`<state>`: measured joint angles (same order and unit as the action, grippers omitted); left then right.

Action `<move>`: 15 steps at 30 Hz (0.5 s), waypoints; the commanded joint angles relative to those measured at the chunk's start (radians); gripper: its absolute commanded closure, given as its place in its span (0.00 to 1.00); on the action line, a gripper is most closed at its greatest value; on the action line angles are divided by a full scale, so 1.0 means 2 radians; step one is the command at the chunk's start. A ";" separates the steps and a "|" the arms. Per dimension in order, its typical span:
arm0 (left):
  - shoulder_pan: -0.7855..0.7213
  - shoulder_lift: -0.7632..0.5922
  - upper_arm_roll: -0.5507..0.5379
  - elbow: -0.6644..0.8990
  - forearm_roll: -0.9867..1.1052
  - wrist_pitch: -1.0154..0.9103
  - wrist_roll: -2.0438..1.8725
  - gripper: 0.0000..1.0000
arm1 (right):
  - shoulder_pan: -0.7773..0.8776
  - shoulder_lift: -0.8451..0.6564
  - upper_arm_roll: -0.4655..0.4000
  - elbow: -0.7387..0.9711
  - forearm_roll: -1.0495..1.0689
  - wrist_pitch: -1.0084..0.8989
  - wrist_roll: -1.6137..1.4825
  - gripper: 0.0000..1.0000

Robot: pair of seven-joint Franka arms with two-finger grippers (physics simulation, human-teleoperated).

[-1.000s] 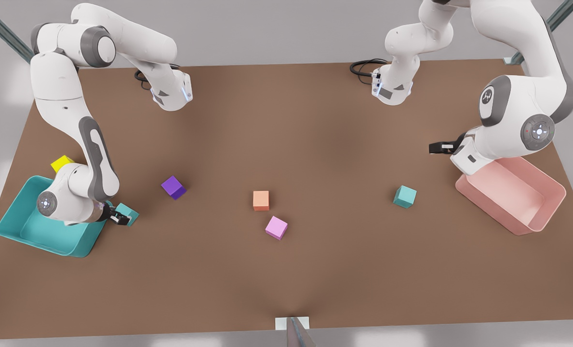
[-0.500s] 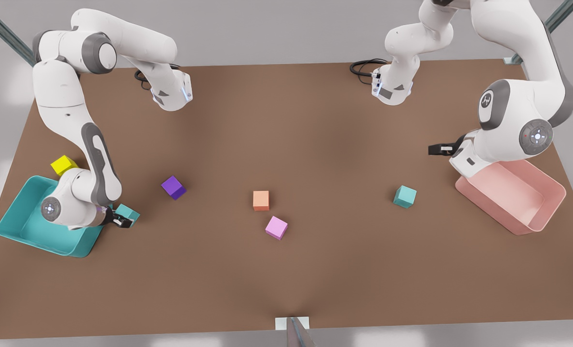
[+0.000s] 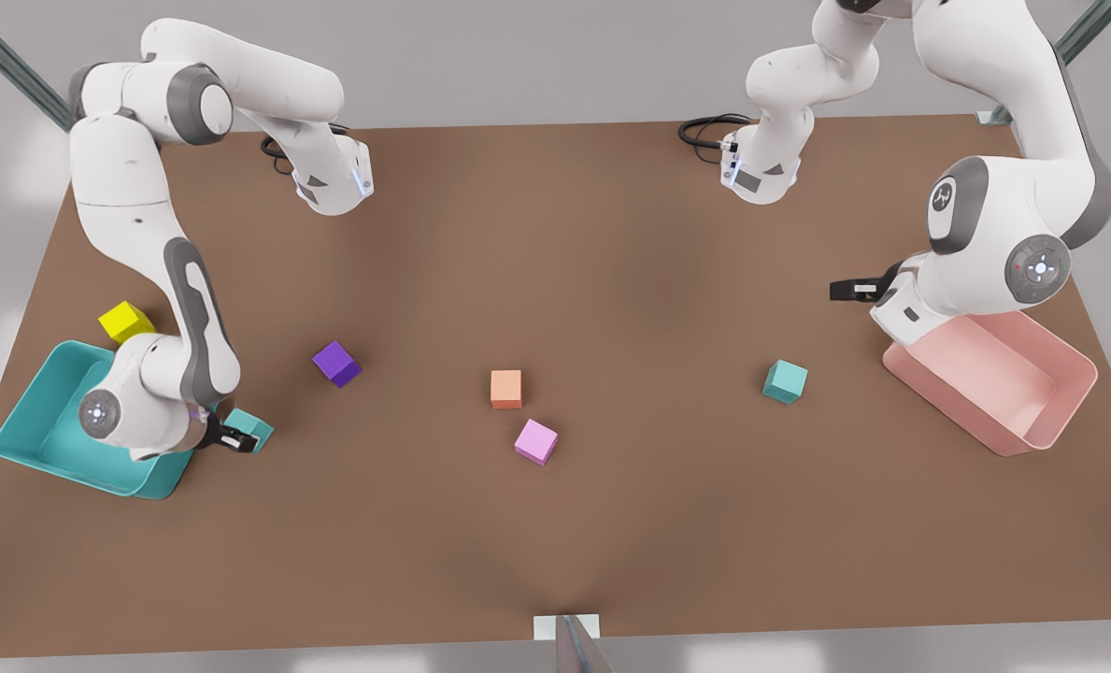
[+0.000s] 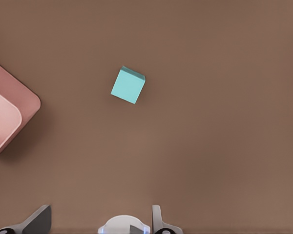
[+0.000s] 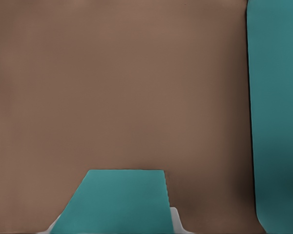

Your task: Stack the two blue cubes on top of each other

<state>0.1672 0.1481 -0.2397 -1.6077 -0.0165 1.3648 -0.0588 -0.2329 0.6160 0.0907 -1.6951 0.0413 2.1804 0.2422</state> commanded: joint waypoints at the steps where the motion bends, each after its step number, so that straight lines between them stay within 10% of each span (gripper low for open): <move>1: 0.000 0.000 -0.001 0.000 0.001 -0.002 -0.001 0.00 | 0.023 -0.002 0.001 0.029 -0.001 -0.063 0.025 0.28; 15: -0.012 0.098 -0.008 -0.149 0.041 0.348 0.186 0.00 | 0.373 0.073 -0.002 0.278 -0.005 -0.135 0.423 0.26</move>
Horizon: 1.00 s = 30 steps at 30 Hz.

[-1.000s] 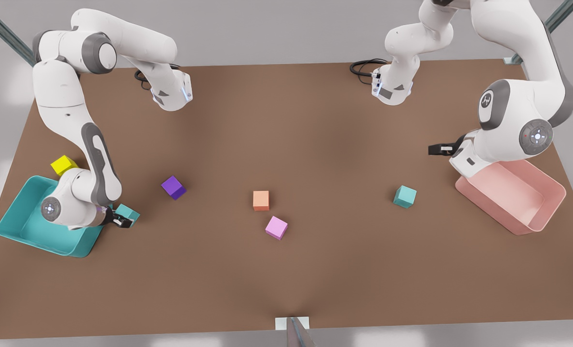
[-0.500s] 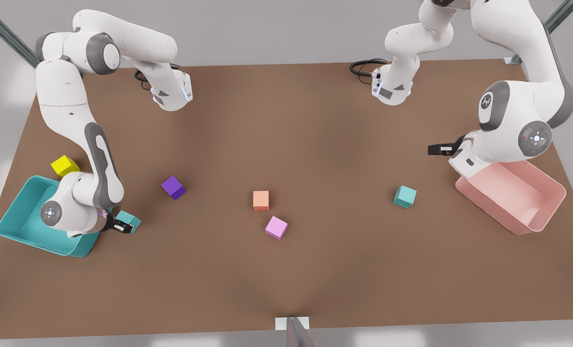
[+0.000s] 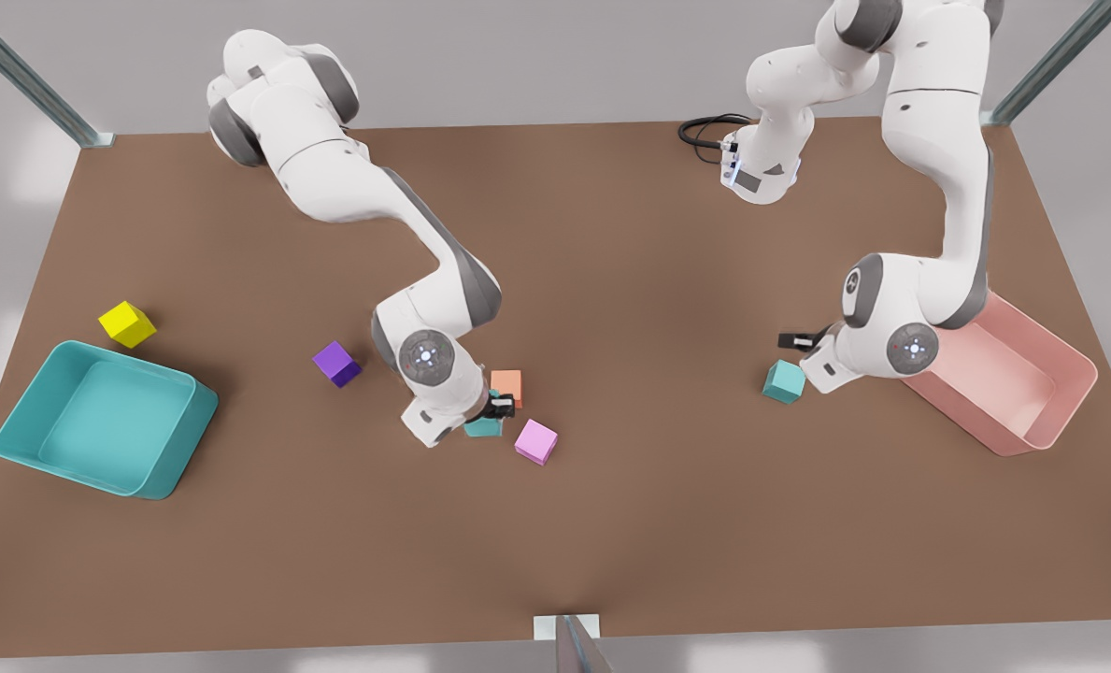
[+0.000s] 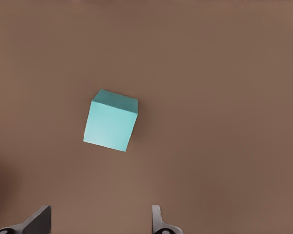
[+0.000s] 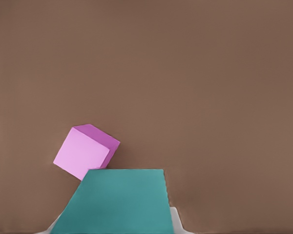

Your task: Stack the two blue cubes on top of each other

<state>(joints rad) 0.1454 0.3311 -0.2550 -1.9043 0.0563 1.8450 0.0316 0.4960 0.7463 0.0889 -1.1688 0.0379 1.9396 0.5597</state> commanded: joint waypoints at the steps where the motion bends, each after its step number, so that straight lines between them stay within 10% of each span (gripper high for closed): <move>1: -0.011 0.018 0.007 0.000 0.004 0.117 0.140 0.00 | 0.025 0.023 -0.002 0.031 -0.004 -0.015 0.277 0.26; 15: -0.037 0.062 0.044 -0.019 0.007 0.159 0.141 0.00 | 0.101 0.134 -0.008 0.099 -0.008 0.073 0.336 0.26; 18: -0.037 0.072 0.045 -0.028 0.007 0.184 0.142 0.00 | 0.106 0.137 -0.007 0.098 -0.034 0.081 0.335 0.00; 24: -0.037 0.088 0.048 -0.028 0.007 0.192 0.141 0.00 | 0.094 0.124 -0.007 0.096 -0.028 0.071 0.331 0.00; 30: -0.037 0.104 0.055 -0.032 0.007 0.192 0.141 0.00 | -0.169 -0.003 -0.006 0.086 0.014 -0.240 -0.004 0.00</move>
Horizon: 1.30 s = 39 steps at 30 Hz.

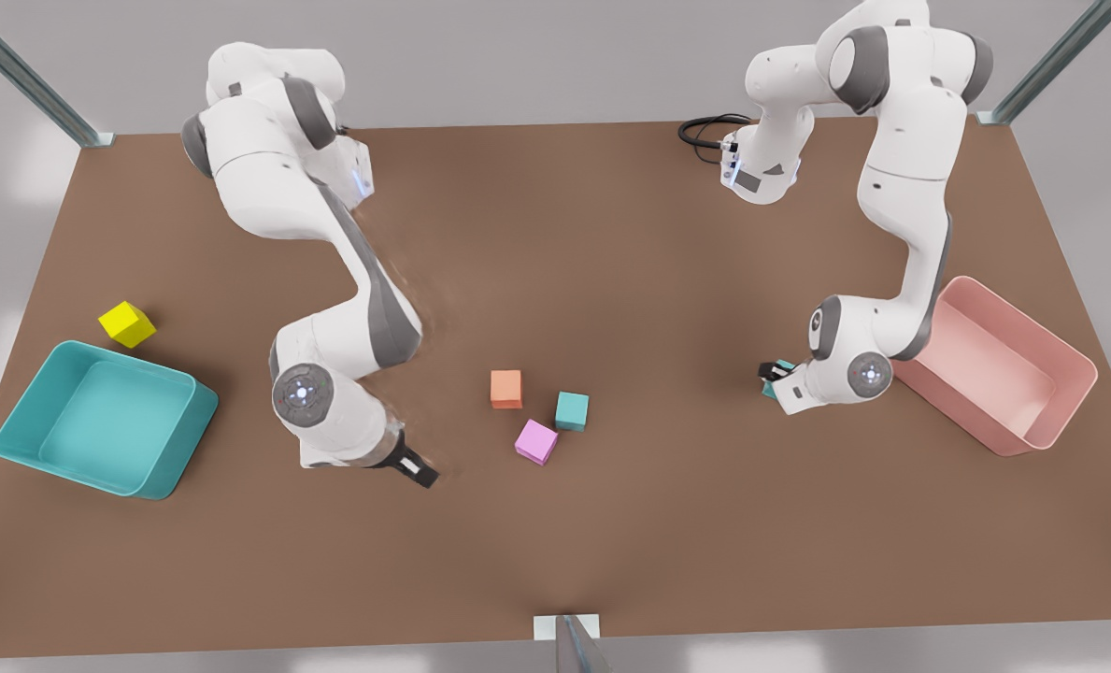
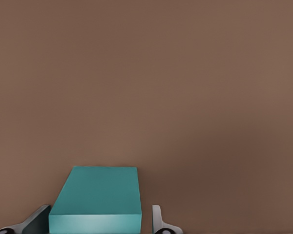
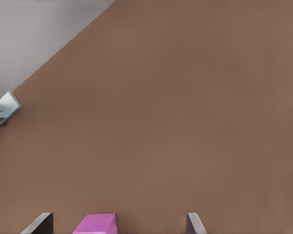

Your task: Stack the two blue cubes on top of each other

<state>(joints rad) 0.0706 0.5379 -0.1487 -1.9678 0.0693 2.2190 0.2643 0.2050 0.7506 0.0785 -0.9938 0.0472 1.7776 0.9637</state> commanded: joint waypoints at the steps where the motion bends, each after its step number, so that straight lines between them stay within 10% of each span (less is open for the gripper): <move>1: 0.000 0.003 0.002 0.000 0.001 0.006 0.025 0.00 | -0.069 -0.016 0.000 0.004 -0.029 -0.192 -0.311 0.00; 7: -0.004 0.007 0.002 -0.002 0.001 0.025 0.024 0.33 | -0.101 -0.337 -0.004 -0.219 -0.032 -0.142 -0.510 0.00; 14: -0.077 -0.070 0.000 0.057 -0.001 -0.086 -0.164 0.33 | -0.101 -0.289 -0.007 -0.224 -0.030 -0.125 -0.488 0.00; 25: -0.293 0.138 -0.008 0.397 -0.048 -0.153 -0.639 0.32 | -0.100 -0.283 -0.006 -0.226 -0.027 -0.124 -0.480 0.00; 39: -0.308 0.196 -0.015 0.447 -0.055 -0.149 -0.638 0.32 | -0.102 -0.263 -0.008 -0.228 -0.021 -0.126 -0.462 0.00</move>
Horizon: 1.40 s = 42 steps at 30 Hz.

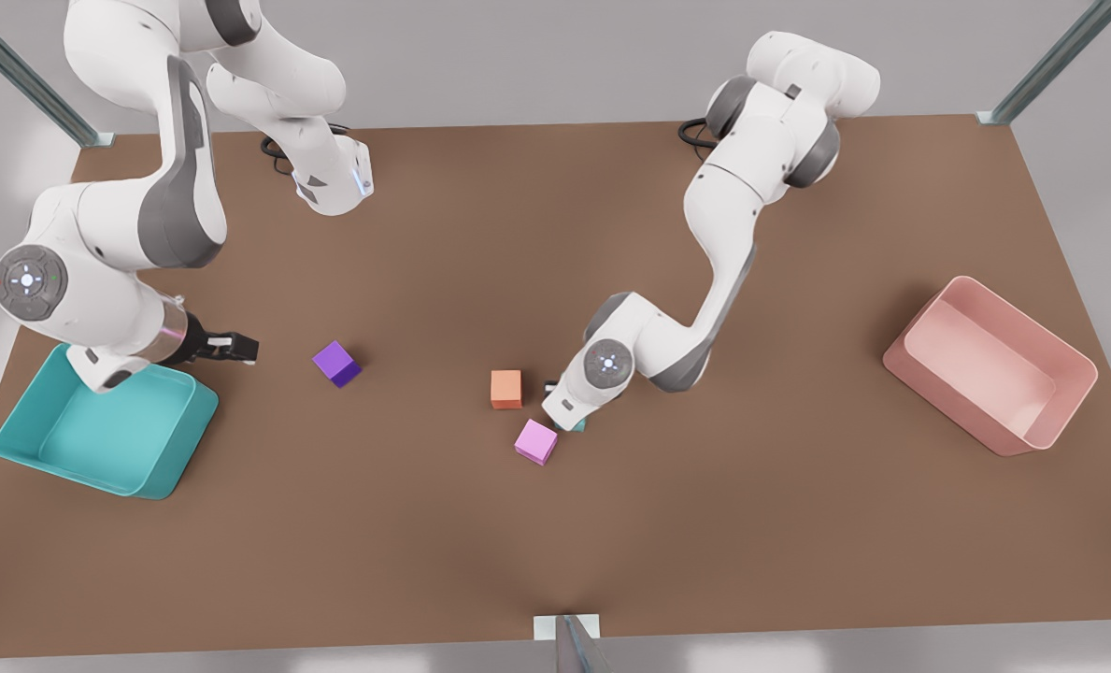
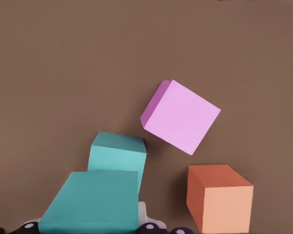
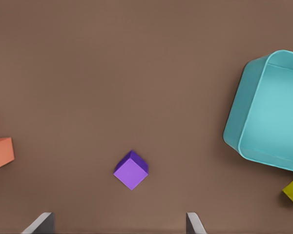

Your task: Stack the two blue cubes on top of each other

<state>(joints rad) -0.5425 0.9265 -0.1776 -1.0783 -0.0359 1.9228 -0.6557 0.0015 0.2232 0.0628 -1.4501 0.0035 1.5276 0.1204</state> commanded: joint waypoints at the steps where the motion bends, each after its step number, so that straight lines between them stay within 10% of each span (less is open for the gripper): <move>1: -0.003 0.003 0.000 0.005 -0.002 -0.001 -0.178 0.32 | 0.000 0.000 0.000 0.000 0.001 -0.001 -0.040 0.00; 16: -0.002 0.018 0.002 0.023 0.000 0.021 -0.177 0.32 | 0.001 0.010 0.001 0.002 0.004 0.000 -0.035 0.00; 19: -0.001 0.020 0.002 0.022 0.000 0.021 -0.177 0.00 | 0.001 0.010 0.001 0.003 0.003 0.002 -0.035 0.00; 25: 0.002 0.014 0.001 0.023 -0.002 -0.006 -0.178 0.00 | 0.001 0.011 0.001 0.004 0.003 0.003 -0.036 0.00; 32: 0.039 -0.087 0.001 0.077 -0.017 -0.253 -0.163 0.00 | 0.000 0.015 0.001 0.006 0.003 0.004 -0.036 0.00; 34: 0.092 -0.146 0.001 0.074 0.135 -0.399 0.094 0.00 | 0.000 0.015 0.000 0.007 0.003 0.004 -0.036 0.00; 37: 0.237 -0.183 -0.015 0.071 0.125 -0.429 0.288 0.00 | -0.004 0.015 0.000 0.007 0.004 0.004 -0.036 0.00; 39: 0.250 -0.350 -0.016 -0.184 0.096 -0.249 0.283 0.00 | -0.005 0.015 0.000 0.009 0.004 0.004 -0.037 0.00; 42: 0.248 -0.350 0.008 -0.160 0.053 -0.295 0.283 0.00 | -0.005 0.014 0.000 0.015 0.003 0.003 -0.037 0.00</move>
<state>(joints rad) -0.0431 0.2401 -0.1681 -1.3880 0.1051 1.3627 -0.6070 -0.0080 0.2528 0.0628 -1.4229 0.0087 1.5351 0.0548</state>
